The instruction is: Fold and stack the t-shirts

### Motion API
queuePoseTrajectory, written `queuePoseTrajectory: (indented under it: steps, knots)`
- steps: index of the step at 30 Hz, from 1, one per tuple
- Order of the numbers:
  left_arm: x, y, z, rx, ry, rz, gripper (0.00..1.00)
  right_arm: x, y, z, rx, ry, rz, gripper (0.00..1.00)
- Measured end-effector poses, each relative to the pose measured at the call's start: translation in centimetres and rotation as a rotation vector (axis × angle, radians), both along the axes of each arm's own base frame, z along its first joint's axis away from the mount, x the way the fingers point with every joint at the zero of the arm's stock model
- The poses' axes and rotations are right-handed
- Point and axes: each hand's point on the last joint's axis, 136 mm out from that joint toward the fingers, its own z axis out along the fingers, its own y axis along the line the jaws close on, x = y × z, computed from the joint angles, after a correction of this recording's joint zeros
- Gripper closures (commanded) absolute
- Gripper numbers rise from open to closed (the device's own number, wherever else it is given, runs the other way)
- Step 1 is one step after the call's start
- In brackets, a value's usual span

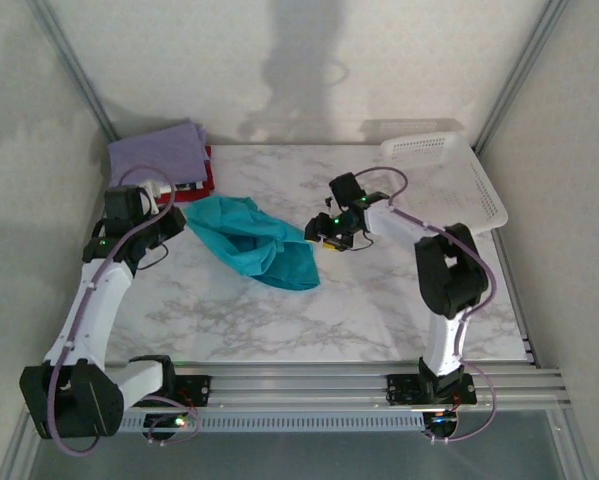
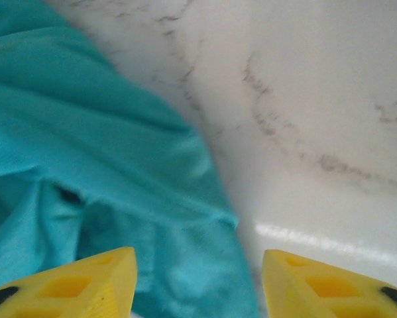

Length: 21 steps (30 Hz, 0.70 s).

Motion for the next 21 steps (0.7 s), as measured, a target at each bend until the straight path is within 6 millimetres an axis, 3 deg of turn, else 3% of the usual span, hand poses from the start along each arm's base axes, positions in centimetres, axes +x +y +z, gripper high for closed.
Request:
queuePoseTrajectory:
  steps: [3,7,12,15,19,21]
  knots:
    - [1.2,0.1,0.6,-0.007,-0.003,-0.011,1.0,0.3,-0.2,-1.2,-0.033,0.0,0.013,0.58]
    - [2.1,0.2,1.2,-0.008,-0.014,-0.023,1.0,1.6,1.1,-1.0,-0.002,-0.027,0.057,0.57]
    - [2.1,0.2,1.2,-0.012,-0.014,-0.029,1.0,1.6,2.3,-1.2,0.046,-0.034,0.104,0.61]
    - [2.2,0.1,1.1,-0.021,-0.009,-0.037,1.0,1.7,2.8,-2.2,0.061,-0.015,0.122,0.69]
    - [2.3,0.0,1.2,-0.023,-0.015,-0.039,1.0,1.6,3.2,-3.2,0.069,0.008,0.138,0.98]
    - [2.3,0.0,1.2,-0.024,-0.016,-0.041,1.0,1.5,3.3,-3.2,0.067,0.012,0.138,1.0]
